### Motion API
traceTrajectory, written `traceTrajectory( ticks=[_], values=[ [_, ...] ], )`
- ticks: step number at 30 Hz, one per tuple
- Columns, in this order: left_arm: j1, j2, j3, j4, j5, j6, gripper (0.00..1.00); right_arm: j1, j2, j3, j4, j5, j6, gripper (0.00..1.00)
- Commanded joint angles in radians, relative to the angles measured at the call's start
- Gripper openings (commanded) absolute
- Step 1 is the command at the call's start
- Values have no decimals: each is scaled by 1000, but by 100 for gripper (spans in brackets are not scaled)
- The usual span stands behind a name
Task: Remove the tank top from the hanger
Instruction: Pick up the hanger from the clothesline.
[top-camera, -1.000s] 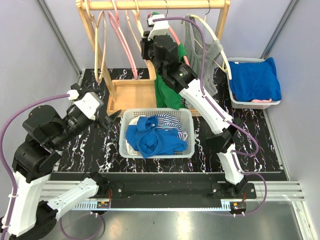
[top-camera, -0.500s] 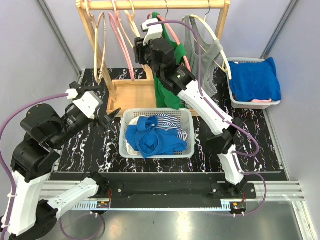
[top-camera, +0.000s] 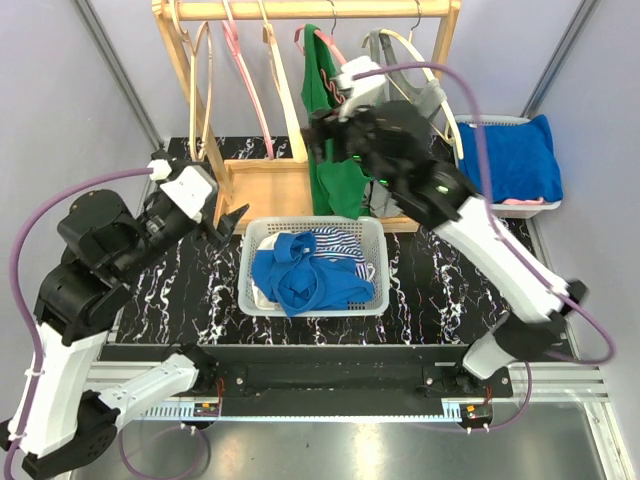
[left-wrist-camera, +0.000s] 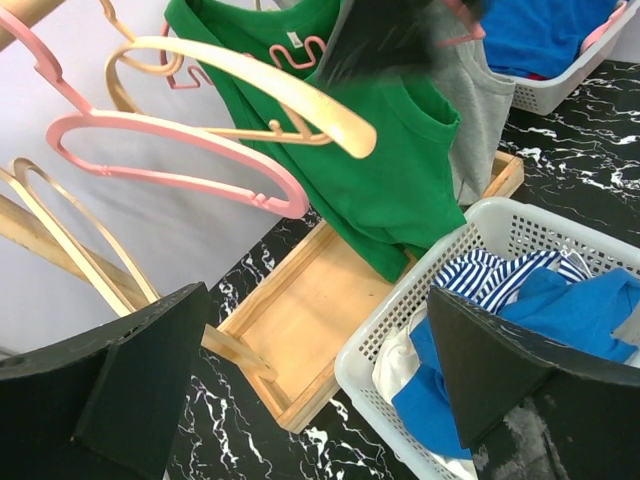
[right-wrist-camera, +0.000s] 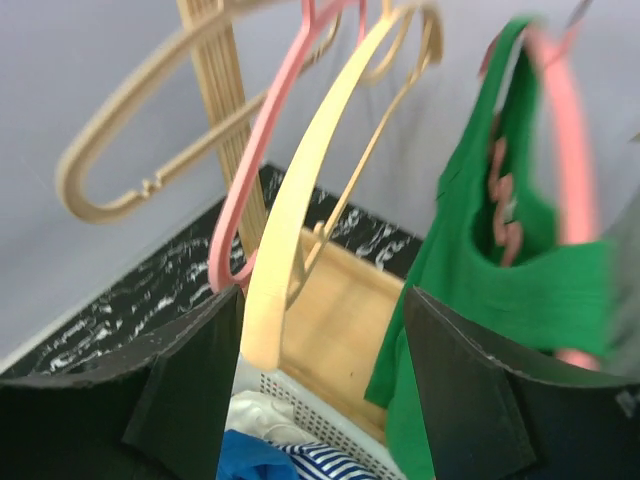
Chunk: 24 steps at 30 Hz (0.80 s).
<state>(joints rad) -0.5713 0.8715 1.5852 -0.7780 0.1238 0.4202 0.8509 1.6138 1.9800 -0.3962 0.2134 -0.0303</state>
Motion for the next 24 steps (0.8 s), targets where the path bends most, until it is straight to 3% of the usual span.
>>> traceTrajectory(
  ticks=[1,5,10,16,24],
  values=[
    [-1,46,42,86,-53,-31,99,4,-176,-23,99,24,-89,74],
    [1,116,84,95,-119,-64,99,-15,-177,5,89,127,-166,71],
    [1,166,95,94,-223,-126,99,-108,-94,52,48,95,-126,70],
    [1,113,42,100,-104,-133,99,-187,0,140,17,-55,-114,70],
    [1,54,-47,103,-46,-135,99,-196,103,290,-110,-106,-126,70]
  ],
)
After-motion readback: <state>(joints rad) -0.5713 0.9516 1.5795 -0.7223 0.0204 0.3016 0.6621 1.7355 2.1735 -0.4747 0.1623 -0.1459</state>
